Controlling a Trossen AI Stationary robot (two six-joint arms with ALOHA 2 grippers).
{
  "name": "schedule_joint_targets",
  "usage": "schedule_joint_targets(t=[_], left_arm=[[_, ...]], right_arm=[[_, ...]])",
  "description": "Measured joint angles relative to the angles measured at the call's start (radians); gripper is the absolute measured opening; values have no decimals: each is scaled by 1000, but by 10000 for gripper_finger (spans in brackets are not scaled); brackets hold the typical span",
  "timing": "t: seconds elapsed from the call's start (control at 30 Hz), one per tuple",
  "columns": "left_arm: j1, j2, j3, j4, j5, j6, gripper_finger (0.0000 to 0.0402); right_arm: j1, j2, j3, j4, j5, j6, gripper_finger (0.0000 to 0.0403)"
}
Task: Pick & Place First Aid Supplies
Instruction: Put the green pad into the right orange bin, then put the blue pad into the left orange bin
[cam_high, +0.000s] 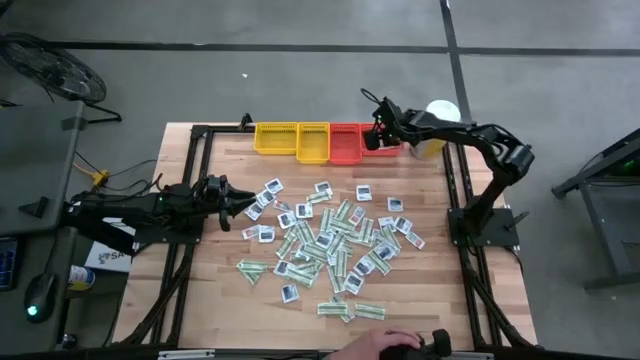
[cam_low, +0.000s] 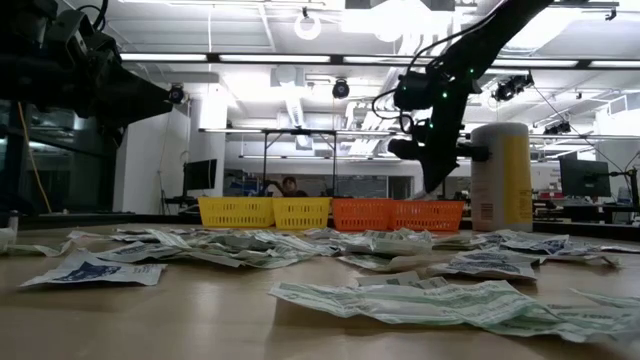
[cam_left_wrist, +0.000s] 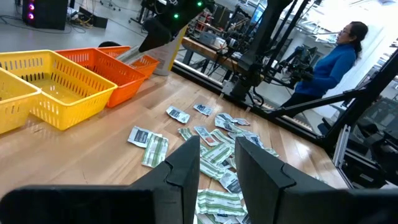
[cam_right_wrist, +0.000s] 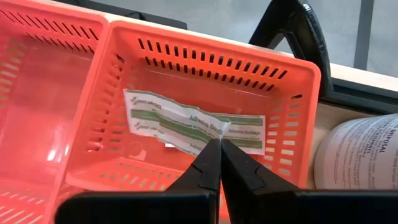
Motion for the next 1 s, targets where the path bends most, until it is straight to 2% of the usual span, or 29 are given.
schedule_joint_targets(t=[0.1, 0.33, 0.47, 0.77, 1.0], left_arm=[[0, 0, 0, 0, 0, 0, 101], [0, 0, 0, 0, 0, 0, 101], [0, 0, 0, 0, 0, 0, 101], [0, 0, 0, 0, 0, 0, 101], [0, 0, 0, 0, 0, 0, 101]], right_arm=[[-2, 0, 0, -3, -4, 0, 19], [-2, -2, 0, -8, -1, 0, 91], [6, -23, 0, -8, -17, 0, 118], [80, -127, 0, -134, -157, 8, 126], [182, -225, -41, -296, -194, -52, 126]])
